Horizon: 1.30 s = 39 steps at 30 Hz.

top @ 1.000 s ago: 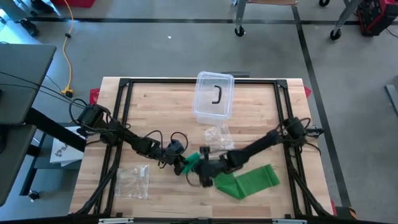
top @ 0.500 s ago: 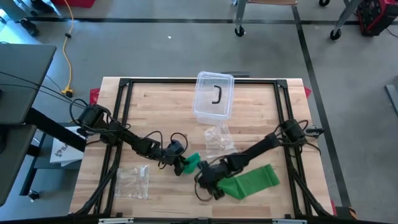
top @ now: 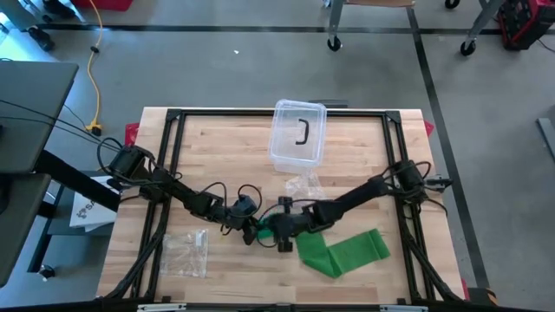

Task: Roll bandage
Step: Roll the blue bandage

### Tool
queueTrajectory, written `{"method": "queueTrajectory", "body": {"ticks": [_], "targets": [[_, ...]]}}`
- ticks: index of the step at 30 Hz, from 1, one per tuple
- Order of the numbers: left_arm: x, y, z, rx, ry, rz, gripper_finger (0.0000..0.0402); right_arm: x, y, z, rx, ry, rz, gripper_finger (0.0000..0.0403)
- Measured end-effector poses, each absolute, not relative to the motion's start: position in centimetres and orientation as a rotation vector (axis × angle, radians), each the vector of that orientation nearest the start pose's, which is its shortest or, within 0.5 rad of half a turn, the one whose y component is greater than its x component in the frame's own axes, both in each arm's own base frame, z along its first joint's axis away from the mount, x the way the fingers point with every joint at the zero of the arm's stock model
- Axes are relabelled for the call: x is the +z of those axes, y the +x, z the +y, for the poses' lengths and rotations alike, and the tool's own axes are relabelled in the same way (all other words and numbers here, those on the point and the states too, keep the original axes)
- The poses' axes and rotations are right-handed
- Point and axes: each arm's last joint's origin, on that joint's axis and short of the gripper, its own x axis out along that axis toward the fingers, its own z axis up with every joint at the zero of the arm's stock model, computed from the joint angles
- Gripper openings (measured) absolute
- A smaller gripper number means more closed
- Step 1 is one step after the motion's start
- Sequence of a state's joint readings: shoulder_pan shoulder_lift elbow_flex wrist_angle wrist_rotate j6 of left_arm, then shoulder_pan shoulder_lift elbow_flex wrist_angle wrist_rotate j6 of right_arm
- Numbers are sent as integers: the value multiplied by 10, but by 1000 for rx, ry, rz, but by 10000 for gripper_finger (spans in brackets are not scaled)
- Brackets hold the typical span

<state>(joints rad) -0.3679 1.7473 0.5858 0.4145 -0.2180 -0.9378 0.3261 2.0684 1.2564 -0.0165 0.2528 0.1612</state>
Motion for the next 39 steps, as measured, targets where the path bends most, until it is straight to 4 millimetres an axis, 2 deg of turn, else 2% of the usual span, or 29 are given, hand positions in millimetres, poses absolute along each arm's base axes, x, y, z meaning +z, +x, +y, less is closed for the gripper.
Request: {"method": "queueTrajectory", "body": {"ticks": [4,7,11,14,16,20,22,26,34,39], "targets": [[97,272,-98,201,-682,716,55,119,399,139,185,-36,860,0],[97,272,-98,201,-682,715,55,120,395,153,310,-65,853,0],[97,272,-98,202,-683,715,55,125,392,165,379,-107,823,0],[98,272,-98,200,-683,714,55,130,392,166,343,-121,791,0],[98,272,-98,201,-682,714,55,132,393,163,257,-116,779,0],[98,273,-99,200,-683,714,55,136,394,145,4,-54,801,0],[98,273,-99,200,-683,713,55,132,394,135,-35,-3,845,0],[98,273,-98,200,-683,713,55,115,397,129,-11,46,909,0],[98,273,-98,206,-690,710,55,114,394,152,271,-21,897,0],[98,273,-98,201,-681,708,55,116,395,151,230,-43,877,0]]}}
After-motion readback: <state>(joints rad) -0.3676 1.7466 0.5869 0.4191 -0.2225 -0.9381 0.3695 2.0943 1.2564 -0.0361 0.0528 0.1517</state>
